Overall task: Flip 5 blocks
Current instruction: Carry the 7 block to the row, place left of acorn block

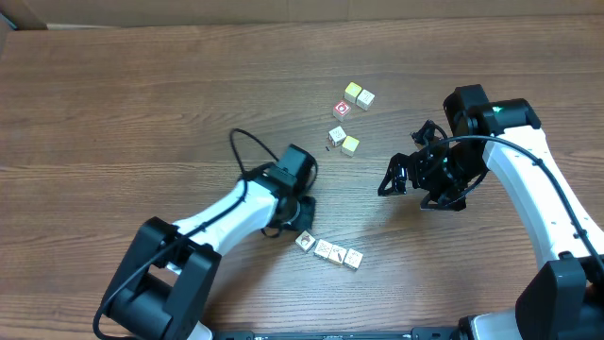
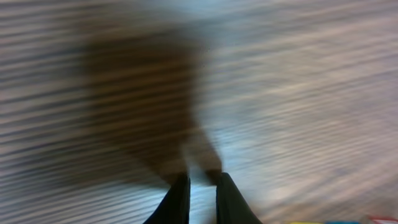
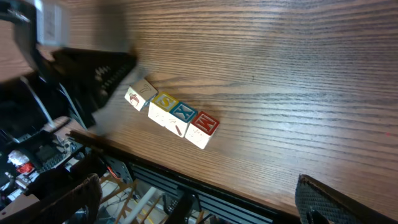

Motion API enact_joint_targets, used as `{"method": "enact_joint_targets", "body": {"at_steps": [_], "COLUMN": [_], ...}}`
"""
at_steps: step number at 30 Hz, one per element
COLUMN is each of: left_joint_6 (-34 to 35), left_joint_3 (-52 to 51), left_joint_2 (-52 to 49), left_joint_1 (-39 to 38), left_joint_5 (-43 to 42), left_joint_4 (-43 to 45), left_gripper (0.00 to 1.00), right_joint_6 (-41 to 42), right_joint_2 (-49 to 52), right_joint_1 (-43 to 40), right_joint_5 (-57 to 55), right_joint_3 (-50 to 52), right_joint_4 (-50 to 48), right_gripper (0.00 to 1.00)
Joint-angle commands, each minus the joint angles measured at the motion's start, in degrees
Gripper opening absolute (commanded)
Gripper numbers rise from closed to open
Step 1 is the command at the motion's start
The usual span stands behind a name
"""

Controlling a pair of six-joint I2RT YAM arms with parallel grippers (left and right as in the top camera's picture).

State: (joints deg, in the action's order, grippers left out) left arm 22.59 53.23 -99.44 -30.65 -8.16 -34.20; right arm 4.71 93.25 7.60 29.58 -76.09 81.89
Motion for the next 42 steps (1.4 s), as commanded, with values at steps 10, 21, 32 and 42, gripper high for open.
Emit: {"method": "enact_joint_targets", "body": {"at_steps": [10,21,32,42], "left_joint_6": [-0.8,-0.7,-1.4,-2.8], "left_joint_3": [-0.1,-0.1,-0.1,-0.1], "left_joint_2": [-0.7,-0.8,-0.8,-0.7], "left_joint_1": [1.5,-2.5,-4.3,-4.6], "left_joint_5": [0.6,-0.7,-1.9,0.0], "left_joint_4": [-12.5,-10.8,-11.2,-12.2], "left_gripper": [0.08,0.08,0.07,0.07], "right_joint_6": [-0.2,-0.2,-0.2,-0.2], "right_joint_2": [-0.9,-0.9,-0.9,-0.9], "right_joint_1": [0.2,0.2,0.2,0.2], "right_joint_5": [0.0,0.0,0.0,0.0], "right_joint_3": [-1.1,-1.1,-1.1,-1.1], "right_joint_4": [-0.5,-0.3,-0.3,-0.3], "right_gripper": [1.00,1.00,1.00,1.00]}}
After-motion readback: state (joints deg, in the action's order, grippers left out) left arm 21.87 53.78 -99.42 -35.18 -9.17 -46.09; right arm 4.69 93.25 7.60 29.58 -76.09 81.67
